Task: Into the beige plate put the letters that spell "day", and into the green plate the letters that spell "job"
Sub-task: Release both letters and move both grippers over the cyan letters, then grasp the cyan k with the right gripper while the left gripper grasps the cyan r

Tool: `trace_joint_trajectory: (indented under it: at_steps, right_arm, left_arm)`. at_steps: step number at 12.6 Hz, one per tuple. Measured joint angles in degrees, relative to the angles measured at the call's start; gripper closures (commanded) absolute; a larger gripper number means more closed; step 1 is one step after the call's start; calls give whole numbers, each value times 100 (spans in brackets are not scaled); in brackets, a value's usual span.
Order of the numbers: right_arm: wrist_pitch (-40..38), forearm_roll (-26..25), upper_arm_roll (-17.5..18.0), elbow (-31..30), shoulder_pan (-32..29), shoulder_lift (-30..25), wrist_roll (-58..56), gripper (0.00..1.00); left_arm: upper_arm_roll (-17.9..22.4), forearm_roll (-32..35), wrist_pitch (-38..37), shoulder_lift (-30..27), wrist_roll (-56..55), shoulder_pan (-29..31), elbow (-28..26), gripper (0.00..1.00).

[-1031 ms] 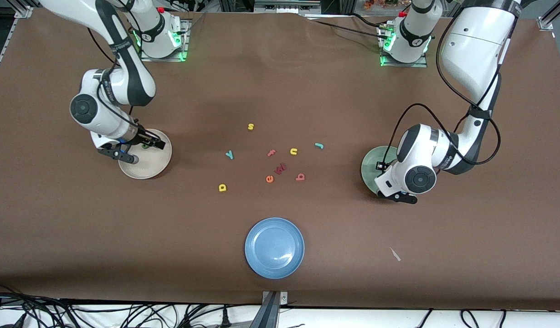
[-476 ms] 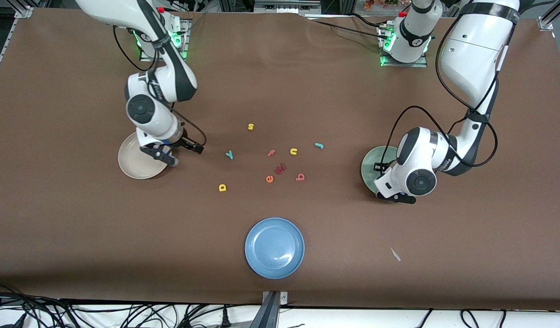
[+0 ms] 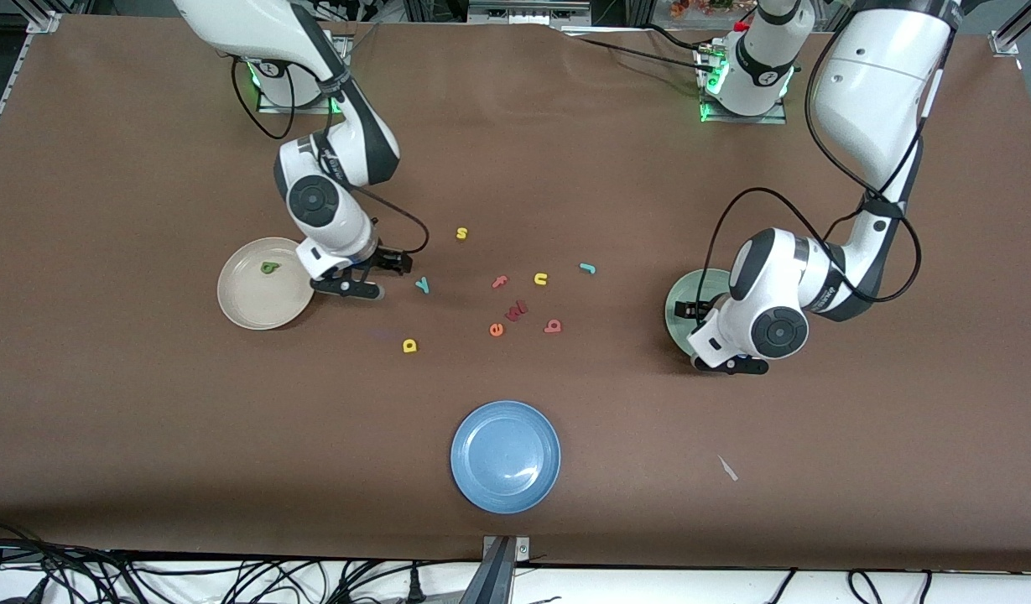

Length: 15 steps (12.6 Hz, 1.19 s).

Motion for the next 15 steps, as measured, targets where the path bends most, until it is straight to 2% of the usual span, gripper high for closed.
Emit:
trace_joint_trajectory:
  at_steps: [2, 6, 9, 11, 13, 15]
  right_arm:
    - [9, -4, 30, 9, 200, 7, -242, 0]
    - [272, -7, 34, 43, 302, 100, -1640, 0]
    - [332, -119, 35, 287, 322, 370, -2137, 0]
    - [343, -239, 35, 480, 371, 566, -2156, 4]
    - [407, -253, 36, 608, 394, 722, -2164, 16]
    - [502, -258, 34, 650, 401, 799, -2169, 20]
  left_arm:
    - [-271, -123, -48, -143, -815, -6, 2, 0]
    - [-1069, -136, -40, -229, -2985, -12, 4, 0]
    - [-1572, -216, 391, -254, -4638, -37, 0, 0]
    - [-1668, -216, 642, -254, -5534, -134, -28, 0]
    - [-1679, -216, 901, -253, -6168, -247, -132, 0]
    - [-1683, -216, 1452, -249, -6679, -317, -485, 0]
